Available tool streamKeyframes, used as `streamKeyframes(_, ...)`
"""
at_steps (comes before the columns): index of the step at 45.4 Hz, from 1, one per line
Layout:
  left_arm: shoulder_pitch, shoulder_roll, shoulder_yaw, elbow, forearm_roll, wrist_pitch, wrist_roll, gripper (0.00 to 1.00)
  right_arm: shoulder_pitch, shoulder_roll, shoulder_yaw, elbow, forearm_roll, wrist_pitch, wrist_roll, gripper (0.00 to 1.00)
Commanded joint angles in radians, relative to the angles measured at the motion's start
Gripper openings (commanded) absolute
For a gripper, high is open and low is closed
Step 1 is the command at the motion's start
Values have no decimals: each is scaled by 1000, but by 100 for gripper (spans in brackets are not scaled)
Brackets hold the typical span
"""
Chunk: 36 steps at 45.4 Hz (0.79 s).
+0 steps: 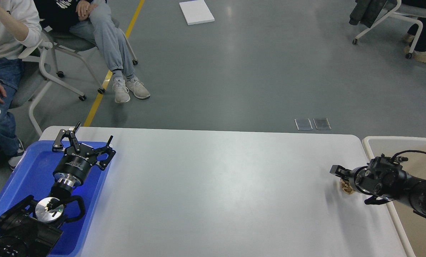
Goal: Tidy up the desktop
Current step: 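Close the right gripper around the crumpled paper ball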
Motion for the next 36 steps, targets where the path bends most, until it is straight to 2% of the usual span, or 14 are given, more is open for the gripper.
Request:
streamKeyframes(1,0,0,0,0,0,0,0,100,-34,26,0,-60,0,0,0,99)
streamKeyframes(11,0,0,0,0,0,0,0,100,-42,23,-1,-66,0,0,0,97)
streamKeyframes(16,0,0,0,0,0,0,0,100,-44,25,-3,-64,0,0,0,93)
streamKeyframes(27,0,0,0,0,0,0,0,100,-59,26,6,-60,3,0,-2,66)
streamKeyframes(28,0,2,0,0,0,0,0,100,-59,26,6,-60,3,0,-2,63)
streamKeyframes(29,0,0,0,0,0,0,0,100,-60,26,8,-60,6,-2,-2,50)
streamKeyframes(31,0,0,0,0,0,0,0,100,-60,25,9,-61,15,-2,-2,35)
streamKeyframes(36,0,0,0,0,0,0,0,100,-62,23,32,-63,20,-4,-2,2)
